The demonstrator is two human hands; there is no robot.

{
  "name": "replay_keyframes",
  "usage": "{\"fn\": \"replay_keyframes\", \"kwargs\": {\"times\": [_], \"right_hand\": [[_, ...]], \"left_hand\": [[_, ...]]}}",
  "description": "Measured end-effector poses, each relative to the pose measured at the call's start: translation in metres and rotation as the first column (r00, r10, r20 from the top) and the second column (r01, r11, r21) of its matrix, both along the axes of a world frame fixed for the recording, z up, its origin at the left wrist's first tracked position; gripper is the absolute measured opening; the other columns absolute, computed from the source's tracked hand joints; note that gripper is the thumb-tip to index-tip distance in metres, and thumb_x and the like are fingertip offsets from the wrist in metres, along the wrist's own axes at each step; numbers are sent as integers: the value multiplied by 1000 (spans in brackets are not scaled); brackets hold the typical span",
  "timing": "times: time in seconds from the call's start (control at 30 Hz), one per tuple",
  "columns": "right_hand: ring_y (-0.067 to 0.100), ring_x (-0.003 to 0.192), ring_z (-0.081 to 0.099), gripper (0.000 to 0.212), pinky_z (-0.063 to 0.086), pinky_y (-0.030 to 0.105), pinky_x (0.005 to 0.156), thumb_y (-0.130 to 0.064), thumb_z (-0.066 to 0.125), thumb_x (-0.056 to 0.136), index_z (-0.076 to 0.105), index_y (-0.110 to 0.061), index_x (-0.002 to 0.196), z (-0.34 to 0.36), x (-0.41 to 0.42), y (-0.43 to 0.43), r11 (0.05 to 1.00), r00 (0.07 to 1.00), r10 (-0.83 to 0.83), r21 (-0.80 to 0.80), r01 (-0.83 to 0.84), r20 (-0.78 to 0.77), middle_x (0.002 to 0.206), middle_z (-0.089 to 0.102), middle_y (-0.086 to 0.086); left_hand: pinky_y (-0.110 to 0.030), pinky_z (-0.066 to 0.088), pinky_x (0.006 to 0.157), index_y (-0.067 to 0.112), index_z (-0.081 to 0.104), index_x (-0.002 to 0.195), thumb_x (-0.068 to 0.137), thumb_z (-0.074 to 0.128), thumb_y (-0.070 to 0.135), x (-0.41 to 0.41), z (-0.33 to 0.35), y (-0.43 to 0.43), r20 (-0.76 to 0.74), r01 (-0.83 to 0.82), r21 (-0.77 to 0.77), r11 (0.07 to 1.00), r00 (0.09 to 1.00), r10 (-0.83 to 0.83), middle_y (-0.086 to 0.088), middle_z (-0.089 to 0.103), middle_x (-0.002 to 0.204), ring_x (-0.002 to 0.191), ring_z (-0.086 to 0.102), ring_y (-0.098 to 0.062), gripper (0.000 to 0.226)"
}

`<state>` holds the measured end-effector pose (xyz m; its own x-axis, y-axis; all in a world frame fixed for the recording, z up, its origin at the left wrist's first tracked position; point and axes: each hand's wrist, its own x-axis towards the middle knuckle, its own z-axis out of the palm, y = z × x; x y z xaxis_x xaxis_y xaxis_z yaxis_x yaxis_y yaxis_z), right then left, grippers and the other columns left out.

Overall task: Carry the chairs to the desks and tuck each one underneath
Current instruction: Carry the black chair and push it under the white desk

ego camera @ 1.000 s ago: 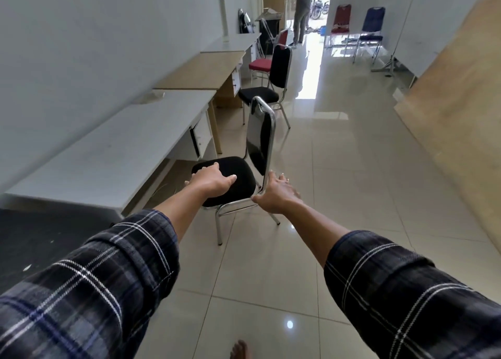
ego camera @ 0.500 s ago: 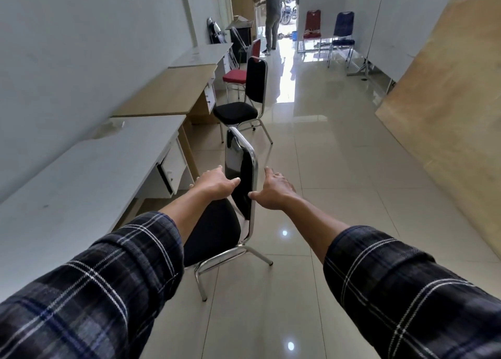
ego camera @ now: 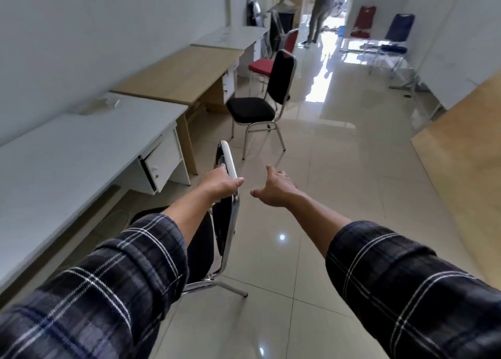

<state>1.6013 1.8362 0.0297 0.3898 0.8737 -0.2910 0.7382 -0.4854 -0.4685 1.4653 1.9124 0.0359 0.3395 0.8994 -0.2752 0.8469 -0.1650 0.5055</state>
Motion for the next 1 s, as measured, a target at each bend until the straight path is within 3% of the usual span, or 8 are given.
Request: {"fn": "replay_keyframes", "kwargs": {"times": [0.17, 0.43, 0.6, 0.87, 1.0], "right_hand": [[39, 139, 43, 94, 38, 44, 112, -48, 70, 88, 18, -15, 159, -17, 28, 64, 995, 995, 95, -27, -95, -14, 154, 36, 22], [37, 139, 42, 84, 36, 42, 113, -47, 66, 92, 25, -10, 156, -36, 54, 171, 976, 976, 213, -42, -215, -42, 152, 37, 21], [37, 139, 42, 78, 36, 42, 112, -46, 63, 94, 28, -11, 155, -45, 56, 223, 962, 961, 267, -44, -271, -73, 152, 38, 20], [40, 137, 43, 73, 39, 44, 110, -48, 62, 94, 36, -9, 150, -73, 42, 307, 870, 871, 485, -66, -489, -75, 154, 31, 21], [39, 132, 49, 58, 43, 44, 109, -37, 61, 90, 51, -11, 141, -94, 49, 336, 794, 799, 598, -89, -602, -71, 154, 31, 19]], "left_hand": [[-37, 48, 98, 14, 31, 152, 90, 60, 51, 23, -30, 45, -17, -76, -54, 996, 997, 75, -8, 55, 141, 121, 57, -27, 77], [-38, 35, 111, 10, 18, 156, 90, 60, 53, 48, -58, 134, -39, -163, -112, 980, 986, 160, -12, 33, 158, 143, 35, -30, 89], [-37, 38, 110, 15, 16, 158, 91, 59, 51, 50, -68, 163, -39, -196, -169, 966, 981, 192, -10, 34, 157, 141, 39, -29, 87], [-37, 29, 114, 17, 14, 158, 89, 58, 59, 38, -78, 188, -9, -297, -235, 926, 953, 303, -6, 24, 162, 146, 30, -26, 92], [-35, 25, 116, 23, 22, 157, 95, 53, 53, 41, -84, 206, 20, -411, -284, 866, 901, 434, 1, 24, 162, 147, 27, -21, 75]]}}
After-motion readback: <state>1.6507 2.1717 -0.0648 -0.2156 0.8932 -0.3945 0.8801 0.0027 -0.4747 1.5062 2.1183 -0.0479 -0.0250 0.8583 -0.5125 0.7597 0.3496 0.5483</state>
